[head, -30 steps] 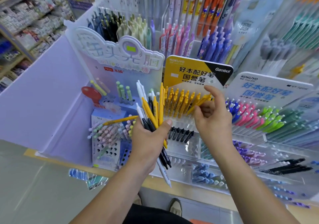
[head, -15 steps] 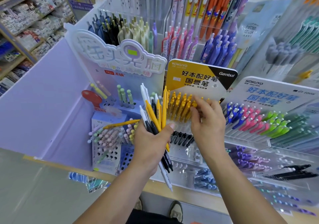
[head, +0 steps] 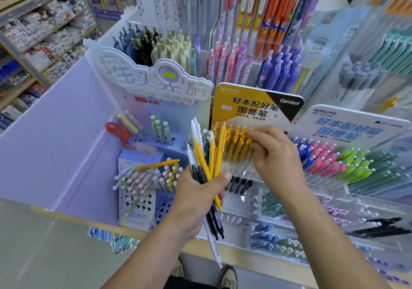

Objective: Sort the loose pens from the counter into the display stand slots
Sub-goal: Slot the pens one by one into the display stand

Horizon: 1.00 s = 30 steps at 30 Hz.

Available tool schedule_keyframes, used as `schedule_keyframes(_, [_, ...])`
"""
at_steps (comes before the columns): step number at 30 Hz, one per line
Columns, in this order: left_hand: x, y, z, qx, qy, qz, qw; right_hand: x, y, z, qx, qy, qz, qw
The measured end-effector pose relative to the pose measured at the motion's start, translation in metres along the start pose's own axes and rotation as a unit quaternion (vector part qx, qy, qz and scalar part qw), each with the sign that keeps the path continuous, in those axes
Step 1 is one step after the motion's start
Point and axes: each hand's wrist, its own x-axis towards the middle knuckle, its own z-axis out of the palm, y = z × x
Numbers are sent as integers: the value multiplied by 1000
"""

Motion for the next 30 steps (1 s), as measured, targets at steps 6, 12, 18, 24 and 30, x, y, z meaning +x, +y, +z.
schedule_keyframes(6, [-5,-3,3,11,10,4,1000,-1,-11,-1,63,20,117,991])
schedule_keyframes(12, [-9,-3,4,27,10,-2,1000,3,-13,-4,59,5,111,992])
schedule_keyframes(18, [-15,7,14,18,-13,-7,1000,-2,-34,-18,70,49,115,990])
schedule_keyframes(24, [-25,12,28,42,-63,7,997,-1,-50,-32,399,-74,360,840])
schedule_keyframes(30, [-15,-3,18,74,64,-13,995,0,-28,-56,393,121,329,850])
